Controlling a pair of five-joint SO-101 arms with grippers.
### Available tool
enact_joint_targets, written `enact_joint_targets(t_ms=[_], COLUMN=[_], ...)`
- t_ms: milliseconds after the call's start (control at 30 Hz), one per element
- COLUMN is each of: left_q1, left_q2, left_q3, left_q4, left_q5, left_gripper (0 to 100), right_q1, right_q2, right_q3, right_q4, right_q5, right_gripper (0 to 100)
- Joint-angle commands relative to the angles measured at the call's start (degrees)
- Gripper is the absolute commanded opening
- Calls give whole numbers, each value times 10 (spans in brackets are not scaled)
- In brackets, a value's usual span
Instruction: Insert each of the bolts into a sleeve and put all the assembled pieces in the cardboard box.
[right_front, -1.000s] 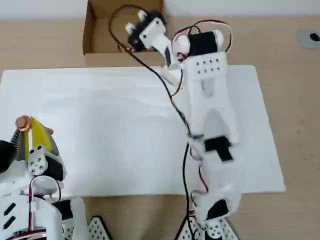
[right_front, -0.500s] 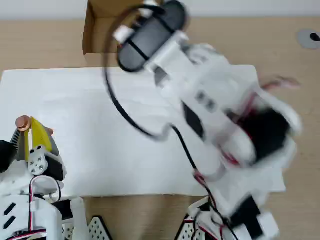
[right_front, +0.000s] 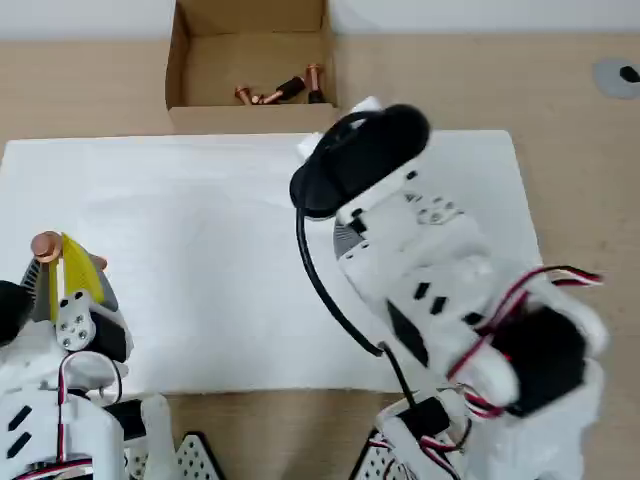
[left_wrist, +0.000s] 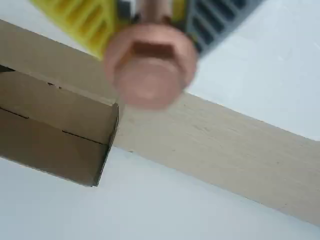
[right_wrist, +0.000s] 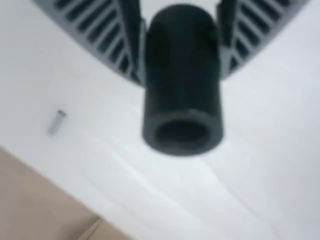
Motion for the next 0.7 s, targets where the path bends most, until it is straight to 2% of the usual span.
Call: enact_joint_targets(t_ms=[0, 233, 367, 567, 667], left_q1=[-3, -3, -3, 5, 69], left_q2=[-2, -2, -2, -1, -1], left_q3=[-13, -13, -13, -13, -13], left_q4=[-6, -40, -72, -79, -79], left_q5=[-4, -3, -3, -2, -3], left_gripper=[7, 7, 7, 7, 7], right_q1=[-17, -133, -185, -207, -208], right_q2=[-63, -210, -270, -284, -284], right_q3=[164, 468, 591, 639, 643], right_q4=[-131, -443, -592, -681, -698], right_q5=[-6, -2, -4, -14, -57], right_gripper=[10, 10, 10, 10, 10])
